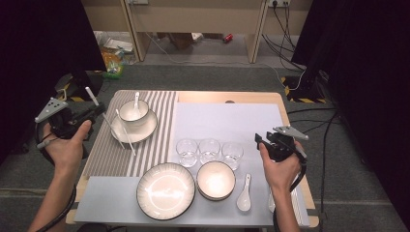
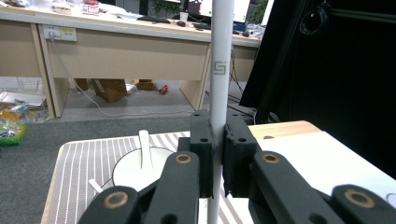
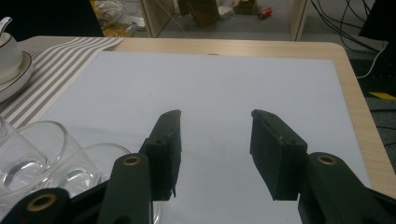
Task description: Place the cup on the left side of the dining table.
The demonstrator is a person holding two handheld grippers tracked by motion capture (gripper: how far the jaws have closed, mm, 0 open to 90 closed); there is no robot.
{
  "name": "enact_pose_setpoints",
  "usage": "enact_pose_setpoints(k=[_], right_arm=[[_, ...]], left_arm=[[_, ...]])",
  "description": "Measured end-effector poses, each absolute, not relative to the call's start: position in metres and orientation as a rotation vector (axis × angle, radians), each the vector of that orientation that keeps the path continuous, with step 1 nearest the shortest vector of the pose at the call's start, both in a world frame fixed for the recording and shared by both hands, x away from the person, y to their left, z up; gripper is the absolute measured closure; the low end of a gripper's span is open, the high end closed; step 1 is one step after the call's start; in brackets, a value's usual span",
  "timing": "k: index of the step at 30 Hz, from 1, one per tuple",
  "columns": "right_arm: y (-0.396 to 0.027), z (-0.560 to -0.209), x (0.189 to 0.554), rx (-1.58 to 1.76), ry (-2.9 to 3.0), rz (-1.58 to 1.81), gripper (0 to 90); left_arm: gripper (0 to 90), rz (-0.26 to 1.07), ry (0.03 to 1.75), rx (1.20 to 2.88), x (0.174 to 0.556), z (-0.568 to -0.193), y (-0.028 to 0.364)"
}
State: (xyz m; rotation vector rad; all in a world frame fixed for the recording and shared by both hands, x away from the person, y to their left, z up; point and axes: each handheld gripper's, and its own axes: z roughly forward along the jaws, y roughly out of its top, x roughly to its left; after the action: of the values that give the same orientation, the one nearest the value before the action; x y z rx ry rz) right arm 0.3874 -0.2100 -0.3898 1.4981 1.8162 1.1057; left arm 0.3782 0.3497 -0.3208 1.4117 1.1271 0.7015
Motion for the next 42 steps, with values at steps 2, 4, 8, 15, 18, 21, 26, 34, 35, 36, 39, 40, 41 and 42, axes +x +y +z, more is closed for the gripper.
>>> enact_pose_setpoints(k=[2, 4, 8, 15, 18, 21, 26, 34, 35, 36, 39, 40, 41, 42], right_arm=[[-0.21, -0.39, 0.388, 1.499, 1.816, 1.108, 53.7], [-0.21, -0.39, 0.388, 1.5, 1.818, 1.107, 53.7], [-0.21, -0.39, 0.388, 1.5, 1.817, 1.108, 53.7], [-0.21, -0.391, 0.387, 1.502, 1.819, 1.102, 53.6], [-0.21, -0.391, 0.387, 1.503, 1.818, 1.104, 53.6], [-0.21, -0.391, 0.387, 1.502, 1.819, 1.104, 53.6], [-0.21, -0.391, 0.387, 1.507, 1.816, 1.106, 53.6], [-0.21, -0.391, 0.387, 1.502, 1.818, 1.102, 53.6], [-0.21, -0.391, 0.387, 1.503, 1.818, 1.103, 53.6], [-0.21, -0.391, 0.387, 1.503, 1.817, 1.102, 53.6], [-0.211, -0.391, 0.387, 1.506, 1.816, 1.105, 53.6], [-0.211, -0.391, 0.387, 1.505, 1.816, 1.105, 53.6], [-0.211, -0.391, 0.387, 1.506, 1.817, 1.106, 53.5], [-0.211, -0.391, 0.387, 1.506, 1.817, 1.107, 53.6]], left_arm=[[83.4, 0.701, 1.133, 1.408, 0.378, -0.322, 0.351], [83.4, 0.702, 1.137, 1.408, 0.377, -0.324, 0.352], [83.4, 0.702, 1.149, 1.414, 0.377, -0.328, 0.354], [83.4, 0.69, 1.176, 1.417, 0.378, -0.339, 0.356], [83.4, 0.691, 1.191, 1.422, 0.38, -0.345, 0.358], [83.4, 0.686, 1.209, 1.429, 0.381, -0.35, 0.359], [83.4, 0.676, 1.236, 1.439, 0.384, -0.359, 0.362], [83.4, 0.655, 1.276, 1.449, 0.388, -0.373, 0.365], [83.4, 0.653, 1.282, 1.449, 0.389, -0.375, 0.366], [83.4, 0.643, 1.287, 1.448, 0.39, -0.377, 0.366], [83.4, 0.626, 1.296, 1.454, 0.392, -0.381, 0.365], [83.4, 0.624, 1.298, 1.453, 0.393, -0.382, 0.365], [83.4, 0.626, 1.301, 1.457, 0.394, -0.383, 0.364], [83.4, 0.628, 1.303, 1.459, 0.395, -0.384, 0.364]])
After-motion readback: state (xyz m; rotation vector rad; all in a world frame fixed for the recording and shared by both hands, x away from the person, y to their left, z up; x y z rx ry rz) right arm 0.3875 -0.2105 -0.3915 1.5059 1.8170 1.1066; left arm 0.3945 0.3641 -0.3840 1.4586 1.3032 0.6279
